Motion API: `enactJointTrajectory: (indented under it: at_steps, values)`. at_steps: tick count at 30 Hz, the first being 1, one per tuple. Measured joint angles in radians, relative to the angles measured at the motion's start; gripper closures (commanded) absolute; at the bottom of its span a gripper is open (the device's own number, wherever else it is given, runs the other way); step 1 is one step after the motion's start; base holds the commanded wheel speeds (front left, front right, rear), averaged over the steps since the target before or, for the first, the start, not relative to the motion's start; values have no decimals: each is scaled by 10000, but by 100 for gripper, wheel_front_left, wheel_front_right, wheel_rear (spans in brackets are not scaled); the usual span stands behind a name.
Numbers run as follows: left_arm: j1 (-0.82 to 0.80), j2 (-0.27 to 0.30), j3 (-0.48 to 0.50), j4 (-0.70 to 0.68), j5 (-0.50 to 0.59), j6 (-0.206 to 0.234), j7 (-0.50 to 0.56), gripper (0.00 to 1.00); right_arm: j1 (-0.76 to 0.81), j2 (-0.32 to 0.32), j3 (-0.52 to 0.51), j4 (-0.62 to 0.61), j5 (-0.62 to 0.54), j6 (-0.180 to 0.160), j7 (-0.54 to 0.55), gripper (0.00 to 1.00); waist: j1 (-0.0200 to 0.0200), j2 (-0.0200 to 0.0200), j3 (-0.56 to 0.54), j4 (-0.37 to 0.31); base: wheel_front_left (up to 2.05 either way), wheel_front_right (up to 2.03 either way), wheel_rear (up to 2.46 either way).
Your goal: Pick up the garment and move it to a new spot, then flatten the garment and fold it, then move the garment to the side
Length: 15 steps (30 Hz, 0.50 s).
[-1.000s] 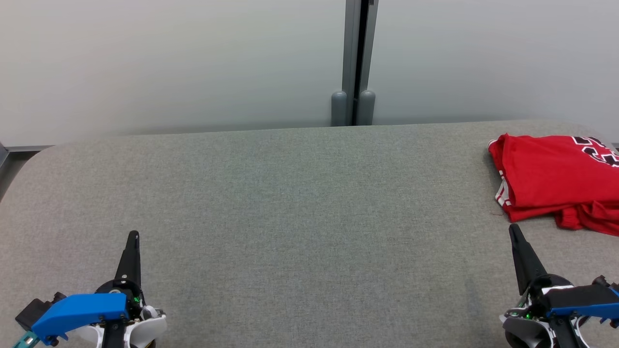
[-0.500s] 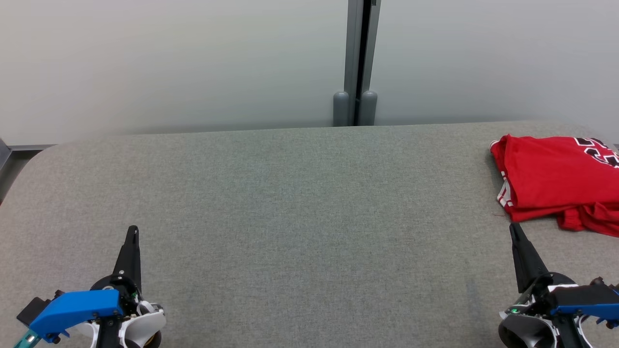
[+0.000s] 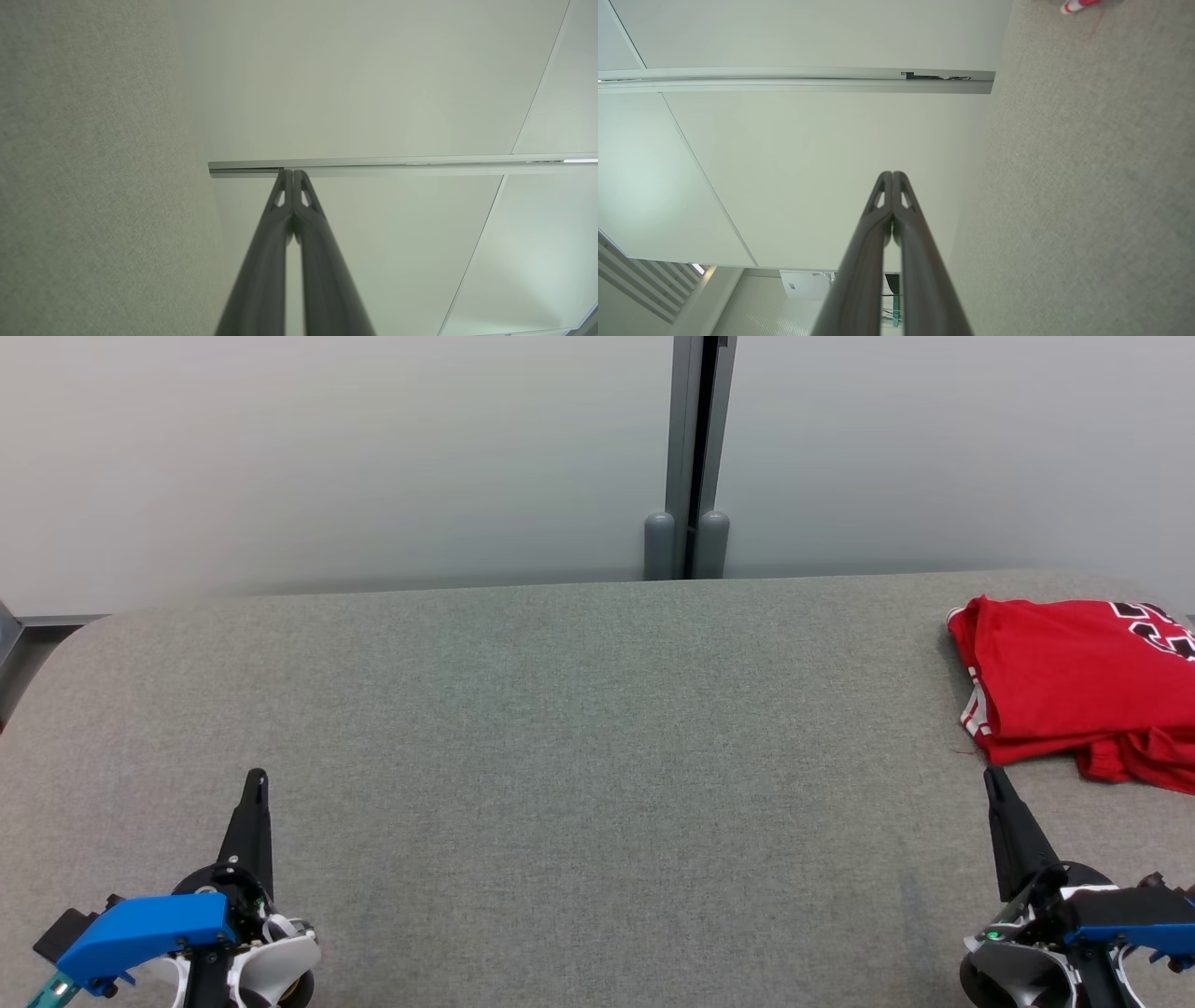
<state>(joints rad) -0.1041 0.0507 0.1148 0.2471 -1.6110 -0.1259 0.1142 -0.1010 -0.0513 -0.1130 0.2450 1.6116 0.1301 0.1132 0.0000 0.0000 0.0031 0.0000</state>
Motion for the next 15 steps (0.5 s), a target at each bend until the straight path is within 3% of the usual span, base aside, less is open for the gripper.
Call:
enactJointTrajectory:
  at_steps: [15]
  values:
    - [0,0,0,0,0,0,0,100,-1,2,0,0,0,0,0,100,0,0,0,0,0,0,0]
